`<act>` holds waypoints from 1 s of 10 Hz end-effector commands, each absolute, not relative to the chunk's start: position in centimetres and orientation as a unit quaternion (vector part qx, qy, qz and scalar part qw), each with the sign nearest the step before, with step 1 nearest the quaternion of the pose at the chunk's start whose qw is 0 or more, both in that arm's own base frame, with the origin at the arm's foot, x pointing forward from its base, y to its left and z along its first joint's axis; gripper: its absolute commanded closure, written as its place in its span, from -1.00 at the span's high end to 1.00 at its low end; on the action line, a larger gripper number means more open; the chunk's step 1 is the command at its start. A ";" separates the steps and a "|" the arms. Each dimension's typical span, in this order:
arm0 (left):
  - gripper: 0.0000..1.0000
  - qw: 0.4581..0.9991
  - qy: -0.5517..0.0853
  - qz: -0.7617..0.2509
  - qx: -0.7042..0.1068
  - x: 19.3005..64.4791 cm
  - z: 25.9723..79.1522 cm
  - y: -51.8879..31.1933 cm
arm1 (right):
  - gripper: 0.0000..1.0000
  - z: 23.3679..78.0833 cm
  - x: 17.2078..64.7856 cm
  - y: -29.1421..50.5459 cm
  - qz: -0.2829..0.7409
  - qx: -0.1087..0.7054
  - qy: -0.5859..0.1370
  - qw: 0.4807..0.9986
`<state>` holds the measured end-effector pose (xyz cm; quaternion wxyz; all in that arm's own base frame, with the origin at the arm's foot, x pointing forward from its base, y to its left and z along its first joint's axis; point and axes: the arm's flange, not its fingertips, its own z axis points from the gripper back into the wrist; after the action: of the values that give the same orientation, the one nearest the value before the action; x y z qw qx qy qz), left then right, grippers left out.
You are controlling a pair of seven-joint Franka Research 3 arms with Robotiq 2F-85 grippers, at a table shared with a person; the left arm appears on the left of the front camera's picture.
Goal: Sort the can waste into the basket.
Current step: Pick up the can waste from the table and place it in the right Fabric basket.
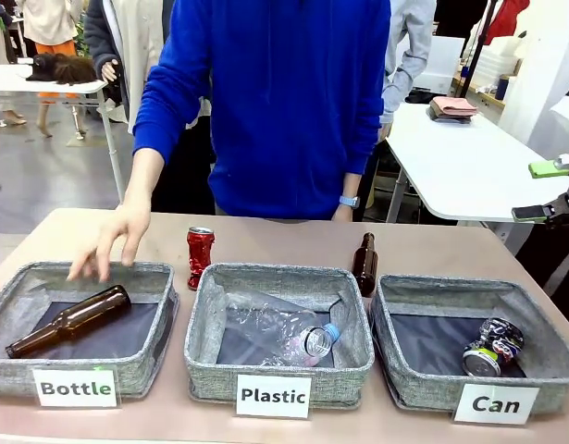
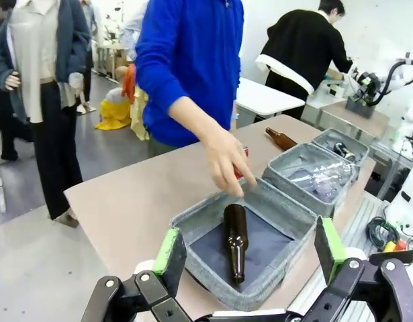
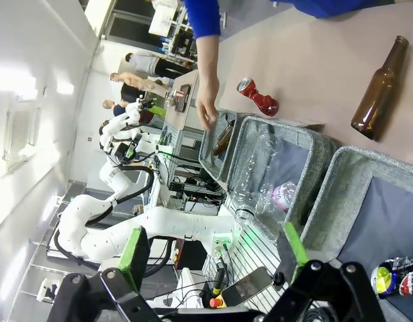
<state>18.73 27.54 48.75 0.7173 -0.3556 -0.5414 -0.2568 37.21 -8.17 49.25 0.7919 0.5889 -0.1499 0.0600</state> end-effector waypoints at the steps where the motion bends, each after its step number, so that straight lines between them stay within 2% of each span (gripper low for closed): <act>1: 1.00 0.720 -0.524 -0.284 -0.355 21.3 49.3 26.2 | 1.00 49.4 37.2 -8.5 0.072 0.588 -0.151 0.792; 3: 1.00 0.740 -0.479 -0.326 -0.341 26.0 49.7 22.0 | 1.00 49.4 37.2 -8.5 0.072 0.588 -0.151 0.792; 6: 1.00 0.784 -0.403 -0.380 -0.279 33.8 47.9 14.1 | 1.00 49.4 37.2 -8.5 0.072 0.588 -0.151 0.792; 9: 1.00 0.796 -0.350 -0.443 -0.216 39.6 44.4 6.6 | 1.00 49.4 37.2 -8.5 0.072 0.588 -0.151 0.792; 10: 1.00 0.783 -0.336 -0.473 -0.223 41.1 43.1 4.3 | 1.00 49.4 37.2 -8.5 0.072 0.588 -0.151 0.792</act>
<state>39.69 4.90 44.23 0.7899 -0.2251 -0.3447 -0.4545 37.23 -8.17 49.29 0.7920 0.5888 -0.1500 0.0603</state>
